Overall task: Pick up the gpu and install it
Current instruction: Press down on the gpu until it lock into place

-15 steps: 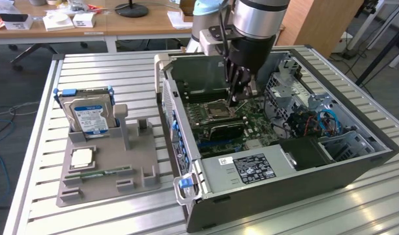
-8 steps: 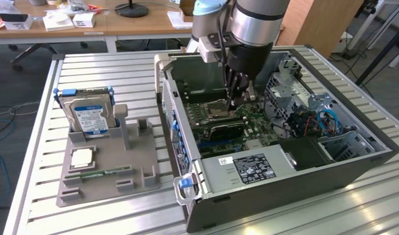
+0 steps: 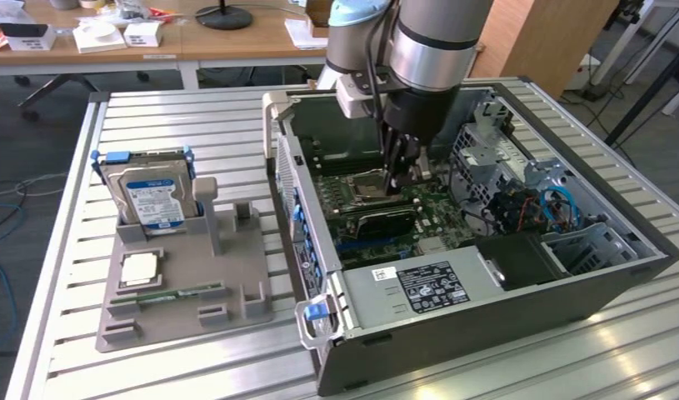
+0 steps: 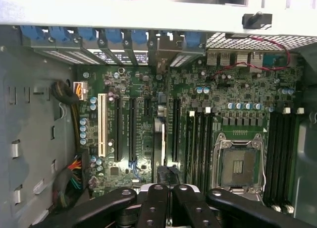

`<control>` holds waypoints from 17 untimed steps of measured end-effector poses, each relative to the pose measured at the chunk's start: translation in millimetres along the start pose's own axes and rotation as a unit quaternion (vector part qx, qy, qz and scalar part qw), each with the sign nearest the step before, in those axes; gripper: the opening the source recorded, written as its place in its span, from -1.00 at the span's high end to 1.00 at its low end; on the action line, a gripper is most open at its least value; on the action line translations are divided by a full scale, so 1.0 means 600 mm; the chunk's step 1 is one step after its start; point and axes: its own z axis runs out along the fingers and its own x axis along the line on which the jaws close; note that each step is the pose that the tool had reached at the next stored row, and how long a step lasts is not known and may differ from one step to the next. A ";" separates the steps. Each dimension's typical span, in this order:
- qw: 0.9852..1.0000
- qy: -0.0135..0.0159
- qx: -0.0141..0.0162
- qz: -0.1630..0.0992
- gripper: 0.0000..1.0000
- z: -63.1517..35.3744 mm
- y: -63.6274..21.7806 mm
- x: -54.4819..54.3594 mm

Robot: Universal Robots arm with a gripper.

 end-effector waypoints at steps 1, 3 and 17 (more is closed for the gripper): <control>1.000 0.000 0.000 0.000 0.80 0.002 0.000 0.000; 1.000 0.000 0.000 0.000 0.80 0.006 0.000 0.000; 1.000 0.000 0.000 0.000 0.80 0.011 0.011 -0.001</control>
